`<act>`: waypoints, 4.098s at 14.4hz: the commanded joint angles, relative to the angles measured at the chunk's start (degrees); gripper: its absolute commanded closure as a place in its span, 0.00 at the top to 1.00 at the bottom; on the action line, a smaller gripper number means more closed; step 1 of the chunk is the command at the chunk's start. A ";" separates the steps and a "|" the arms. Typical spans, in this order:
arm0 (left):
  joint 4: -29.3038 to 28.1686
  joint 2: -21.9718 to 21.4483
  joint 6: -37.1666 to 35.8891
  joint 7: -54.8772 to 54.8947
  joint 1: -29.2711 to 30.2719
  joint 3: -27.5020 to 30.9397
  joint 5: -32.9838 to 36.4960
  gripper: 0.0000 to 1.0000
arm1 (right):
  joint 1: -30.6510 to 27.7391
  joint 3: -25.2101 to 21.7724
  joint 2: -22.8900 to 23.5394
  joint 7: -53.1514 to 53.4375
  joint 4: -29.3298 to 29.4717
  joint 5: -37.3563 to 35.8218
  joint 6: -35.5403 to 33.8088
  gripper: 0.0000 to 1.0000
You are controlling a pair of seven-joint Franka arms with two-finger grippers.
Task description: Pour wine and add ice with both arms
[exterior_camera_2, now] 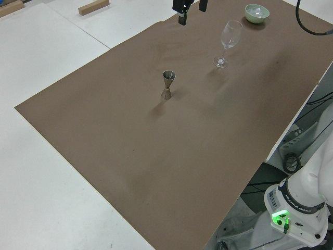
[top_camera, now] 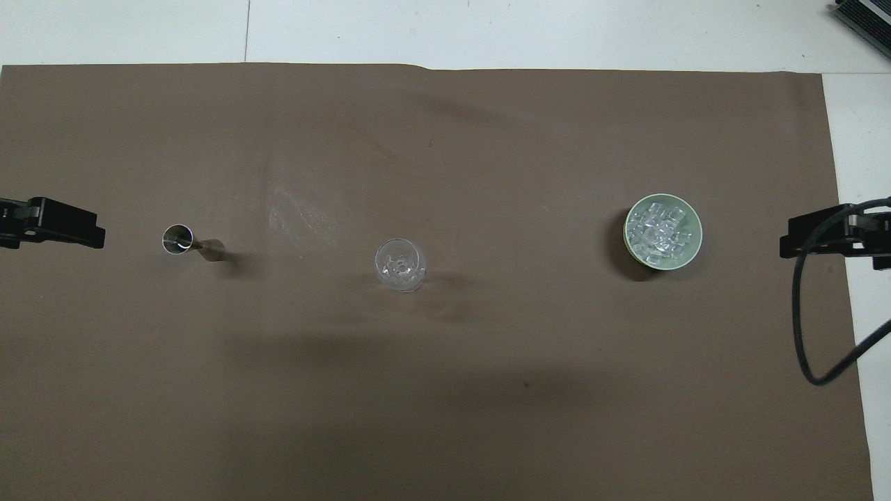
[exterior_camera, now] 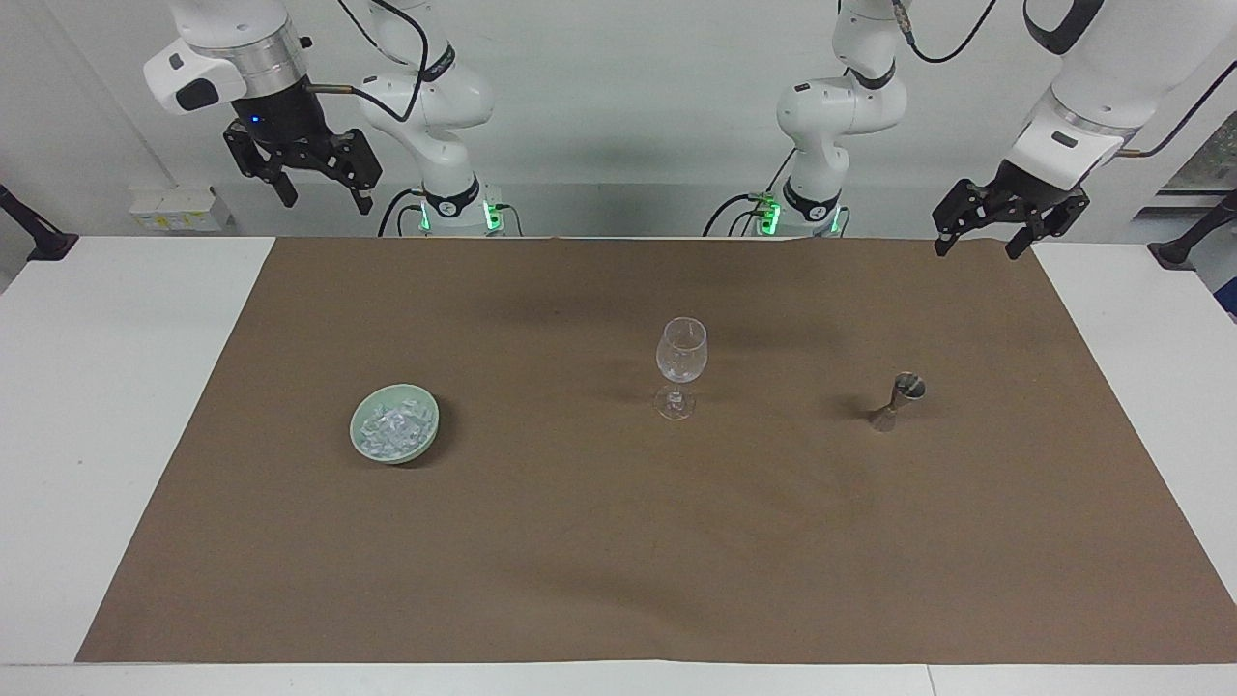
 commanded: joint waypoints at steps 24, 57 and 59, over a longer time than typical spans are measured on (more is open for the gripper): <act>0.04 16.36 -0.03 -35.38 2.71 19.56 -24.12 1.00 | -0.73 0.14 -0.85 -1.05 -0.93 0.98 0.64 1.00; -4.01 40.11 -10.65 -50.97 13.00 20.17 -60.60 1.00 | -0.73 0.14 -0.85 -1.40 -0.93 0.98 0.03 1.00; -4.70 40.19 -11.45 -46.41 12.82 20.08 -61.92 1.00 | -0.82 0.05 -0.85 -1.57 -0.93 0.98 0.20 1.00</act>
